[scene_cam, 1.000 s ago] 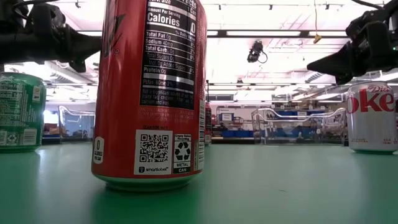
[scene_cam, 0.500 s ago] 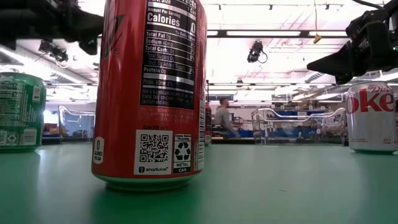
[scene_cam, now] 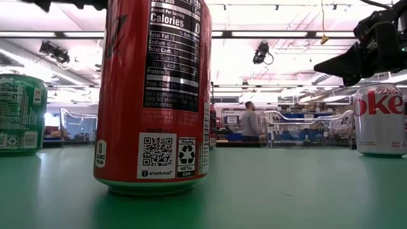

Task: Sort soda cans
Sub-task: Put the left green soda can into the top left transparent bin

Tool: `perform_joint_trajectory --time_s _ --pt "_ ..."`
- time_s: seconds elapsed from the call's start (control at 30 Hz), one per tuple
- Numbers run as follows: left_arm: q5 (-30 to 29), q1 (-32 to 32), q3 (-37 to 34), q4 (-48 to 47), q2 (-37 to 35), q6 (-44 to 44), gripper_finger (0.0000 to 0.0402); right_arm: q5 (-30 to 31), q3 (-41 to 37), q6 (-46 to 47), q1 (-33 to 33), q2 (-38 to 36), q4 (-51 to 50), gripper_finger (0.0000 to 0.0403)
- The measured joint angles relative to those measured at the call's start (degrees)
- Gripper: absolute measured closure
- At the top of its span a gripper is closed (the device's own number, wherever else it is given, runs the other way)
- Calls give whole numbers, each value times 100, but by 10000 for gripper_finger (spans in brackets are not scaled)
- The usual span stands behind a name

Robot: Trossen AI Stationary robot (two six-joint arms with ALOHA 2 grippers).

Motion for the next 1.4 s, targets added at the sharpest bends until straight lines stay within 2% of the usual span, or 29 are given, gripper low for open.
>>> perform_joint_trajectory --time_s 0.13,0.3,0.4,0.63,0.77,0.97,1.23,1.4 --pt "-565 -100 767 -1241 506 64 387 -2 0 0 2 0 0 402" --pt "-563 -197 1700 -2571 1065 -161 387 0 0 -1 0 0 2 402" --pt "-568 -232 2223 -3514 1354 -586 387 -1 0 0 2 0 2 402" --pt "-605 -307 3015 -4991 1894 -1992 383 0 0 0 1 0 2 402" --pt "-366 -339 3215 -5821 2202 -2846 364 0 0 0 1 0 2 402" --pt "207 -403 3244 -6771 2619 -4215 306 -2 1 -1 1 0 4 402" --pt "404 -743 3244 -7281 3113 -4752 228 -2 0 -2 0 0 46 402" --pt "292 -1068 3244 -7881 3333 -4938 191 0 0 -1 2 0 45 402"
